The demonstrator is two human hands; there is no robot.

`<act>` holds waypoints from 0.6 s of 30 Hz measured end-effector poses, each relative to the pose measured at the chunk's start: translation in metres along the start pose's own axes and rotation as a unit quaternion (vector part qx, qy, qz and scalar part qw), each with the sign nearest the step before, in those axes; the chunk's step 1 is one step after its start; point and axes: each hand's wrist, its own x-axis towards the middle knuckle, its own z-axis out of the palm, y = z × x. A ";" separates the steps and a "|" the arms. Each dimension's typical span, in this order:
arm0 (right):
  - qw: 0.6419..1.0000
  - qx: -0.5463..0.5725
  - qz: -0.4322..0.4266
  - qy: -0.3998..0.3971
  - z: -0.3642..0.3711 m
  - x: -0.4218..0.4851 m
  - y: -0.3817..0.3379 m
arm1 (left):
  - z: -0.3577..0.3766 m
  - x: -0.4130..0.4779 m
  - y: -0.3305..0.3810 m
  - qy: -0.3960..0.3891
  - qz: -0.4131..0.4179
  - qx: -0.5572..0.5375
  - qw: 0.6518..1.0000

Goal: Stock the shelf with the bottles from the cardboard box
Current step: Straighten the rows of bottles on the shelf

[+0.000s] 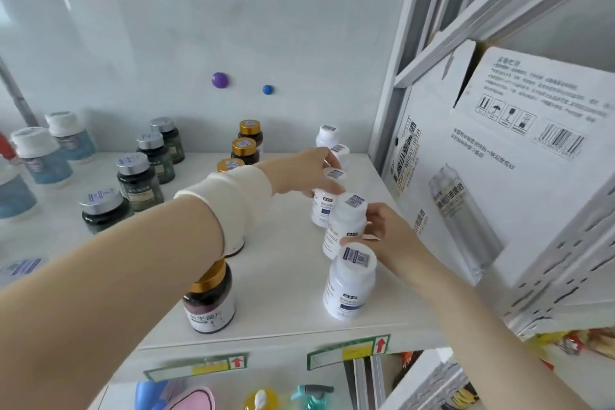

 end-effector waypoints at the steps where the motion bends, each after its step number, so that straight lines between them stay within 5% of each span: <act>1: 1.000 -0.003 -0.001 -0.001 0.001 0.002 0.002 | 0.000 -0.001 -0.001 -0.002 -0.004 0.002 1.000; 11: 1.000 -0.004 -0.015 -0.015 0.007 0.003 0.008 | 0.006 0.002 -0.003 0.002 0.009 -0.034 0.999; 18: 0.997 0.000 -0.023 -0.073 -0.005 -0.002 0.003 | 0.000 -0.006 -0.004 -0.001 0.011 0.037 0.999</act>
